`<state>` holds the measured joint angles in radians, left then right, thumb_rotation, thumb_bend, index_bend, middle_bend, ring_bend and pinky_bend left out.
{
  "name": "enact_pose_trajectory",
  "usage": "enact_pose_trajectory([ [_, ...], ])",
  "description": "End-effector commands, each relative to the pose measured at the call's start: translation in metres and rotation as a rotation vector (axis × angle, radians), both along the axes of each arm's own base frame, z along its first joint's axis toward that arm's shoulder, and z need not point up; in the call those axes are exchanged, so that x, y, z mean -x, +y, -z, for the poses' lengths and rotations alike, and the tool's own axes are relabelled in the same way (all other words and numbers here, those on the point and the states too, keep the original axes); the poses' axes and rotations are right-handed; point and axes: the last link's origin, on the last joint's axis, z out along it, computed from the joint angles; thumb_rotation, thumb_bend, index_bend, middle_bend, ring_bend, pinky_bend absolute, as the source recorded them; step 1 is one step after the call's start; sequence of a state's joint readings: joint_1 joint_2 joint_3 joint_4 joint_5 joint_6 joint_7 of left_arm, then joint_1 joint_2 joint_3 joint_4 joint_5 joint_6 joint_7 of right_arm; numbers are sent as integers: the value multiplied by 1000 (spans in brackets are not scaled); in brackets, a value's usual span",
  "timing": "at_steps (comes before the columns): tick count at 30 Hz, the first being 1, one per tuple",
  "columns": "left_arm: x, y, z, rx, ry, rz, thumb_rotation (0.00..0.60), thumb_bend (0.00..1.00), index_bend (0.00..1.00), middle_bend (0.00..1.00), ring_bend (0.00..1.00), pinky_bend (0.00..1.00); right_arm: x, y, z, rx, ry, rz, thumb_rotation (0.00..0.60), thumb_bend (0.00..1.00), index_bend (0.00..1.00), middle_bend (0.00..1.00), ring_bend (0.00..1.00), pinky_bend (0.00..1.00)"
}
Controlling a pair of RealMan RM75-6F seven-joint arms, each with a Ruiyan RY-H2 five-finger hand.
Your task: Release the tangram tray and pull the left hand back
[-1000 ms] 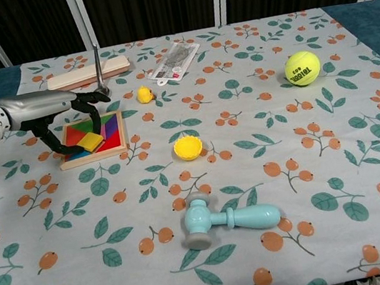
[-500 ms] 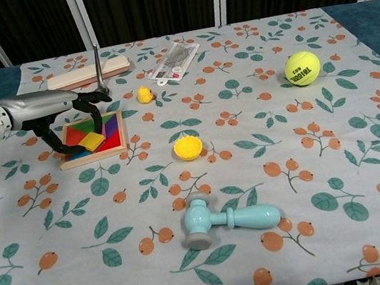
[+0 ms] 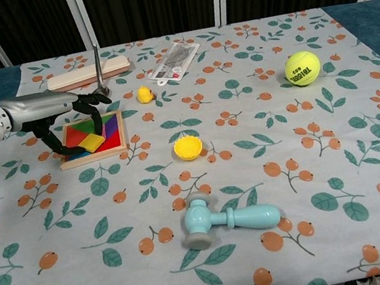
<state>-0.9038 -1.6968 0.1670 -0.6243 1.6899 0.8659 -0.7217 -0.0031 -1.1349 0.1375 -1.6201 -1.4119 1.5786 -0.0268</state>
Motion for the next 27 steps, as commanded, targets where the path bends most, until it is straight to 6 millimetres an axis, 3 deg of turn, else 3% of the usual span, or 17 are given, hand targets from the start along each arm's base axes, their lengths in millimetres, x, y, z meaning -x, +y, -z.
enact_pose_trajectory([
  [1,0,0,0,1,2,3,600,367,397,0,0,0,0,0,0,0,0,0,600,102,0,0,42,234],
  [17,-2,-1,-4,1,4,19,600,368,356,0,0,0,0,0,0,1,-1,3,600,102,0,0,42,234],
  [22,-9,5,-27,-73,-55,53,600,368,220,0,0,0,1,-1,0,1,-2,7,600,102,0,0,42,234],
  [27,-10,1,-65,-204,-66,114,600,346,115,0,0,0,0,-2,0,-2,-2,5,600,103,0,0,41,234],
])
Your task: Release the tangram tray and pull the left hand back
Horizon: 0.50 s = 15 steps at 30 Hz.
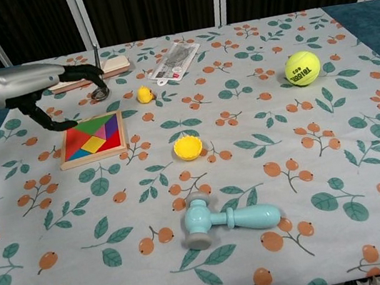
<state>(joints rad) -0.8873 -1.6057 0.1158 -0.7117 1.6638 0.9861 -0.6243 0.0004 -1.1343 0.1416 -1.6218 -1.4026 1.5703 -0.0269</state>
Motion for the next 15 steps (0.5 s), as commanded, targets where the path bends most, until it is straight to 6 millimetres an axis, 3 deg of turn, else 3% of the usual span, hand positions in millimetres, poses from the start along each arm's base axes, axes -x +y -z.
enact_pose_trajectory([
  [1,4,-7,-35,-114,-10,10,600,313,105,0,0,0,0,0,0,-2,2,-1,600,103,0,0,41,234],
  [5,12,-37,-65,-232,-40,-49,600,238,48,0,0,0,-2,-1,0,-1,-2,-12,600,103,0,0,40,234],
  [15,35,-156,-111,-470,-50,-257,600,194,0,0,0,0,-7,0,2,-56,32,-88,600,99,0,0,39,234],
])
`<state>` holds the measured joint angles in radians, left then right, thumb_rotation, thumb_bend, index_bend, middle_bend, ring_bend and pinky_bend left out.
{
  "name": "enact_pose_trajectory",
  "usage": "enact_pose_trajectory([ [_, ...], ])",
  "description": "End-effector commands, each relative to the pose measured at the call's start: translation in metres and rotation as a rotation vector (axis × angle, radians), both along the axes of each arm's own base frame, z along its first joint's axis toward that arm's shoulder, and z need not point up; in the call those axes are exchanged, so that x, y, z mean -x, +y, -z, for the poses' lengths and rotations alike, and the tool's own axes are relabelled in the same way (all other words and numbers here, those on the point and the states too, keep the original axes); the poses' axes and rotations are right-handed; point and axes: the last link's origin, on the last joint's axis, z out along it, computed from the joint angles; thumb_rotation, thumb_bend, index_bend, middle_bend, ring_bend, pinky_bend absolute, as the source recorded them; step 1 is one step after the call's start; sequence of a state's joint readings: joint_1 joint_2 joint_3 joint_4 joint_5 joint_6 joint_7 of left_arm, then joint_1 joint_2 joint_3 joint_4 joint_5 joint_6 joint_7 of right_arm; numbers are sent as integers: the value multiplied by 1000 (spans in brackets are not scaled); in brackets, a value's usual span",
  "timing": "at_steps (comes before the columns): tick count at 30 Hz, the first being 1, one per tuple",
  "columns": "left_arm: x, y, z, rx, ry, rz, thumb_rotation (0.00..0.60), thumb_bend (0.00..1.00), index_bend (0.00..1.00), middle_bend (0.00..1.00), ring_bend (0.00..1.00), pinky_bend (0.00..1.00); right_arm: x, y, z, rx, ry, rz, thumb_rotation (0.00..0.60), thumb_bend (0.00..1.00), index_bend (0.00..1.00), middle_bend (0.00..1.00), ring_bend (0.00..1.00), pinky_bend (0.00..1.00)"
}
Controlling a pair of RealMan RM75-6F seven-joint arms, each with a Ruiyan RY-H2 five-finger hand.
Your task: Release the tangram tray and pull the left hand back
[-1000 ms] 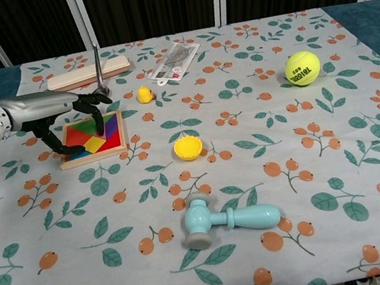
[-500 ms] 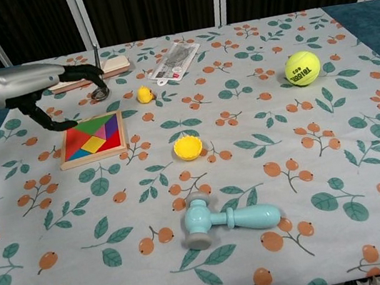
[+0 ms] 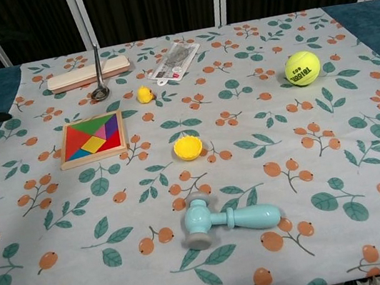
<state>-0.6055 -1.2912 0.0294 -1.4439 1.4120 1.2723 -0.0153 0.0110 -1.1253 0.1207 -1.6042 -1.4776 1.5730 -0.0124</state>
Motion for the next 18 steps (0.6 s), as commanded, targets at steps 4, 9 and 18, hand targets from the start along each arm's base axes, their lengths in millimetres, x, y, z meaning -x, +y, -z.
enact_pose_trajectory([
  [4,27,-83,-53,-175,21,-189,600,194,0,0,0,0,-3,1,1,-25,18,-40,600,99,0,0,39,234],
  [9,31,-109,-65,-202,0,-187,600,194,0,0,0,0,-6,2,3,-32,29,-61,600,99,0,0,39,234],
  [18,36,-124,-83,-252,9,-230,600,194,0,0,0,0,-5,2,3,-28,29,-51,600,99,0,0,39,234],
])
